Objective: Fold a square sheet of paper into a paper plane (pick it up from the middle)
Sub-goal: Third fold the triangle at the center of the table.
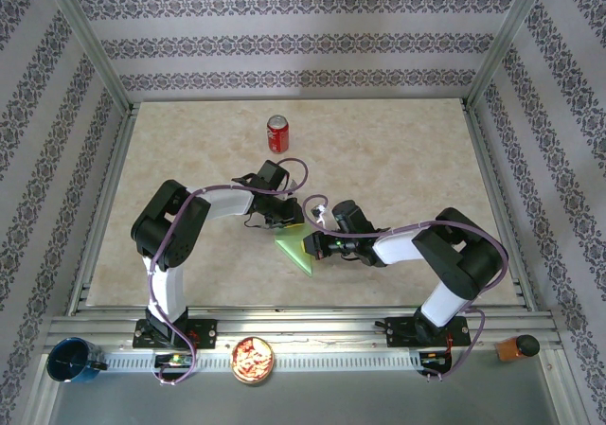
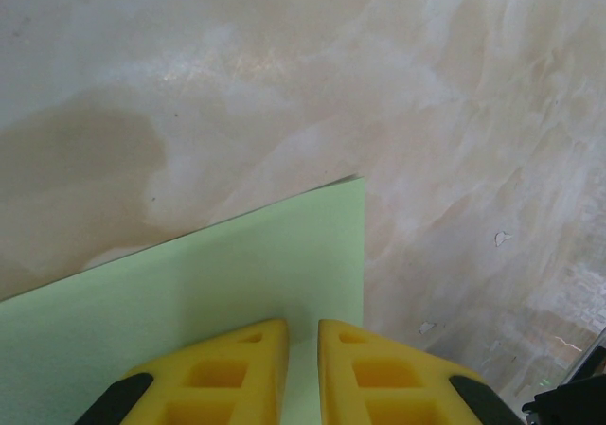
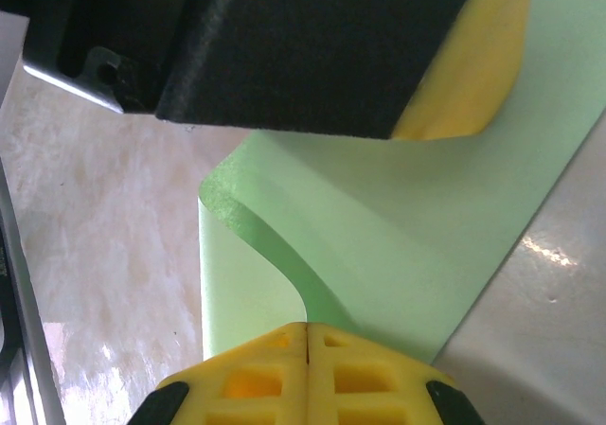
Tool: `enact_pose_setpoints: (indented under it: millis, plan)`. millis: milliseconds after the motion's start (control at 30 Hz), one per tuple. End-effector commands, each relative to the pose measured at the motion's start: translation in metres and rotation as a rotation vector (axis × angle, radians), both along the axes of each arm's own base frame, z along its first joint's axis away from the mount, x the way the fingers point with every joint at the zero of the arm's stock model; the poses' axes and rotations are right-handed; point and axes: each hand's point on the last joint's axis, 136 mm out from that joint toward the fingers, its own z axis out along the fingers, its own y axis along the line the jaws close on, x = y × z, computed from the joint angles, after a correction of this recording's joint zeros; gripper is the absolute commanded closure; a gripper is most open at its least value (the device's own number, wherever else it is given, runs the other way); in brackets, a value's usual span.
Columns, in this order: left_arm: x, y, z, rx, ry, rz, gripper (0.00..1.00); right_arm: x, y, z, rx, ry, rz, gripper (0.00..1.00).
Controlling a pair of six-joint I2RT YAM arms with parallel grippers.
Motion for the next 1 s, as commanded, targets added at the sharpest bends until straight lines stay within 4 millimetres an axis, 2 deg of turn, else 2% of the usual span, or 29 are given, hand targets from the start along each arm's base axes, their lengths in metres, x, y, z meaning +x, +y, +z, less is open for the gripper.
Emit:
enact_pose_setpoints:
  millis: [0, 400, 967]
  plan:
    - [-0.015, 0.021, -0.025, 0.092, 0.06, 0.019, 0.82, 0.005, 0.005, 0.005, 0.028, 0.0, 0.007, 1.0]
    - [-0.013, 0.02, -0.025, 0.091, 0.061, 0.022, 0.82, 0.005, 0.002, -0.005, -0.004, 0.017, -0.007, 1.0]
    - [-0.014, 0.019, -0.025, 0.089, 0.061, 0.021, 0.82, 0.008, 0.0, 0.0, -0.016, 0.002, -0.019, 1.0]
